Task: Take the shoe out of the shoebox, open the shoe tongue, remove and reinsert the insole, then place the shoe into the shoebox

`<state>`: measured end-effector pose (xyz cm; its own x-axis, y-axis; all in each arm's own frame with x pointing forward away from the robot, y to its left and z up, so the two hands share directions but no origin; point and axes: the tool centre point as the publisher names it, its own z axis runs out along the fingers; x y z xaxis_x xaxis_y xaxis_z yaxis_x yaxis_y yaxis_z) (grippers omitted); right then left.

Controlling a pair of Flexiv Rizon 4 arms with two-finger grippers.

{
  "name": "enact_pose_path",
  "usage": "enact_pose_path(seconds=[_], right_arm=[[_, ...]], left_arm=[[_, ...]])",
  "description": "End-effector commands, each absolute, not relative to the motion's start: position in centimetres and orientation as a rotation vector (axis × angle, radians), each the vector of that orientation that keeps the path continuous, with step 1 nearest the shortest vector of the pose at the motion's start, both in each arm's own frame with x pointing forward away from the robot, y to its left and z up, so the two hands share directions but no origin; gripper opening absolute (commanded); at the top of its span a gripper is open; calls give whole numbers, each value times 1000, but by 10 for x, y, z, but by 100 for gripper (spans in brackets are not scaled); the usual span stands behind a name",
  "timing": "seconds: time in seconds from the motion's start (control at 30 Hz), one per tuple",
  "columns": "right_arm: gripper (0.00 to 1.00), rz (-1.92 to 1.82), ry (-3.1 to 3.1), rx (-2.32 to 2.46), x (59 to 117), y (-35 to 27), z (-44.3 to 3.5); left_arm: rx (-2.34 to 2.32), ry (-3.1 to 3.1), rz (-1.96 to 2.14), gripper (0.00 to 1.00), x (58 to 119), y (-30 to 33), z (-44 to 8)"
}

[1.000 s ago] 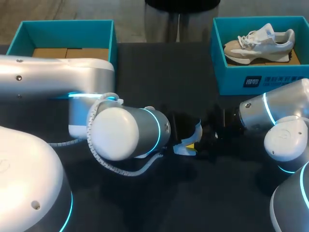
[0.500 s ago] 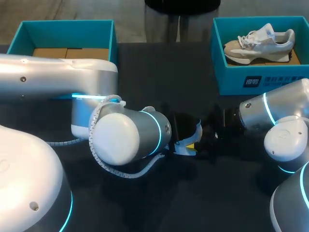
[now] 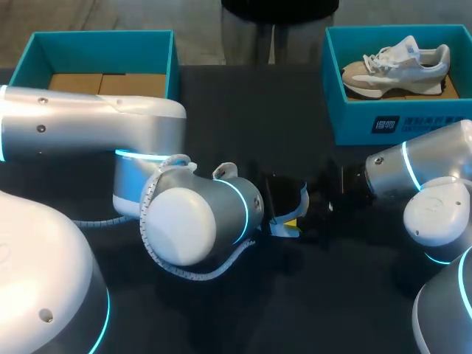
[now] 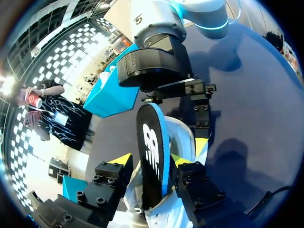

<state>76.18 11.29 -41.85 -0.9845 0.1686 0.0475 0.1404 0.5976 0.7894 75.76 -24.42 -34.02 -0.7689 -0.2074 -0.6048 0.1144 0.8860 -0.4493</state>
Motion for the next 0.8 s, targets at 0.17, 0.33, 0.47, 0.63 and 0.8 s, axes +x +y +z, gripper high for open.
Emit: enact_pose_path(seconds=[0.17, 0.33, 0.47, 0.63, 0.8], right_arm=[[0, 1366, 2780, 269, 763, 111, -421], [0, 1366, 2780, 269, 763, 111, -421], [0, 1366, 2780, 269, 763, 111, -421], [0, 1366, 2780, 269, 763, 111, -421], [0, 1366, 2780, 269, 763, 111, -421]], left_arm=[[-65, 2360, -629, 36, 762, -245, -341], [-66, 2369, -632, 0, 761, -243, -341], [-65, 2375, -635, 0, 757, -242, -341], [-63, 2380, -645, 0, 752, -242, -335], [-70, 2371, -670, 0, 751, -245, -324]])
